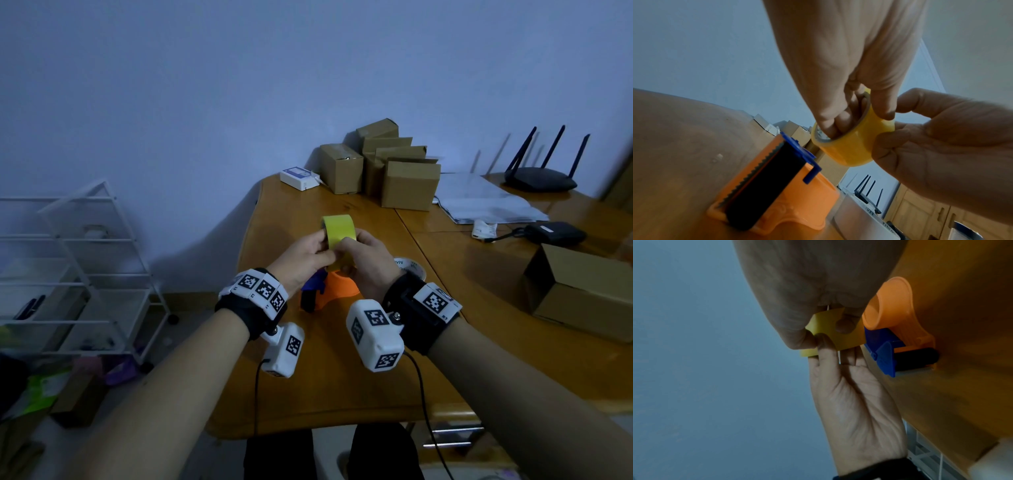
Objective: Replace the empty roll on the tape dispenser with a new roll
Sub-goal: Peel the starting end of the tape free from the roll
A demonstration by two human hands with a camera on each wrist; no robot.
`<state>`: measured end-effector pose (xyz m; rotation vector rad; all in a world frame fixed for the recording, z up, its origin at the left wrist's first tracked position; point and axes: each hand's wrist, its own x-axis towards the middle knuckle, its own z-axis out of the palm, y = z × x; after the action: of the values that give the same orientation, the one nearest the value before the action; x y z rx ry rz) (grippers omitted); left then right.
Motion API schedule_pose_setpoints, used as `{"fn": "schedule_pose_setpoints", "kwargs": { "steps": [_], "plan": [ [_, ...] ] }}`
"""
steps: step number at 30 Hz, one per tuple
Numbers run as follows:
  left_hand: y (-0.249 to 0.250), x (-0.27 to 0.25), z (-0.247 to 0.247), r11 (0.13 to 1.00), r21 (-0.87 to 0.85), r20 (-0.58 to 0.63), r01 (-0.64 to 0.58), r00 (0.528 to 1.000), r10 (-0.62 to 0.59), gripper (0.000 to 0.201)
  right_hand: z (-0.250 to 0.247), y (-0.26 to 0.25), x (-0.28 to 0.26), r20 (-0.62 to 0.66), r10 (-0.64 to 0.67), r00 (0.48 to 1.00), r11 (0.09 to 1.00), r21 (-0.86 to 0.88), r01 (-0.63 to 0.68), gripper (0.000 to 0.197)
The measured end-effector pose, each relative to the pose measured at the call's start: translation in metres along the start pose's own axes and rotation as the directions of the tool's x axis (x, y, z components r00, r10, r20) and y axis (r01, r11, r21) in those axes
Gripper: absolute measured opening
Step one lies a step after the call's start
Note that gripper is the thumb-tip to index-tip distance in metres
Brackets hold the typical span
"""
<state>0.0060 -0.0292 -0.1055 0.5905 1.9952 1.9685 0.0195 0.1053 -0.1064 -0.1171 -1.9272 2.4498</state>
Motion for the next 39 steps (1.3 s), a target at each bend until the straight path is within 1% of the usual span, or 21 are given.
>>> {"fn": "schedule_pose_setpoints", "kwargs": {
  "steps": [5,8,12,17,20,25,30,32,36,39],
  "plan": [
    [-0.001,0.001,-0.001,1.000,0.023,-0.001,0.000,1.000,0.000,0.042,0.000,0.001,-0.002,-0.002,-0.022,1.000,0.999,-0.023,0.022,0.017],
    [-0.003,0.003,-0.001,0.997,0.073,-0.005,-0.003,1.000,0.003,0.046,0.000,0.002,-0.001,-0.032,-0.008,0.999,1.000,-0.006,0.008,0.014],
    [-0.004,0.004,-0.002,0.995,0.099,0.005,-0.012,1.000,0.012,0.045,0.003,0.001,0.000,-0.054,0.012,0.998,1.000,-0.007,-0.012,0.013],
    [-0.005,0.004,-0.004,0.999,0.047,0.024,-0.013,1.000,0.012,0.044,0.004,-0.001,-0.001,-0.036,-0.007,0.999,0.999,-0.046,0.005,0.016],
    [-0.007,0.005,-0.006,0.999,0.044,0.024,-0.016,1.000,0.014,0.043,0.003,-0.002,-0.001,-0.013,-0.002,1.000,1.000,-0.027,0.002,0.018],
    [-0.010,0.007,-0.007,0.999,0.039,0.023,-0.014,1.000,0.013,0.042,0.004,-0.001,0.000,-0.013,0.011,1.000,0.999,-0.042,-0.011,0.023],
    [-0.011,0.008,-0.008,1.000,0.011,0.020,-0.017,1.000,0.017,0.044,0.003,0.001,-0.001,-0.013,-0.030,0.999,0.995,-0.092,0.029,0.020],
    [-0.011,0.009,-0.008,0.999,0.036,0.016,-0.023,1.000,0.023,0.045,0.003,0.002,-0.002,-0.021,-0.036,0.999,0.994,-0.105,0.033,0.019],
    [-0.012,0.008,-0.008,0.995,0.101,0.012,-0.016,1.000,0.015,0.047,0.004,0.002,0.001,-0.030,-0.002,1.000,0.996,-0.092,0.000,0.019],
    [-0.011,0.006,-0.009,0.992,0.123,0.011,-0.025,1.000,0.024,0.044,0.005,0.002,0.002,-0.016,0.019,1.000,0.995,-0.094,-0.021,0.027]
  ]
}}
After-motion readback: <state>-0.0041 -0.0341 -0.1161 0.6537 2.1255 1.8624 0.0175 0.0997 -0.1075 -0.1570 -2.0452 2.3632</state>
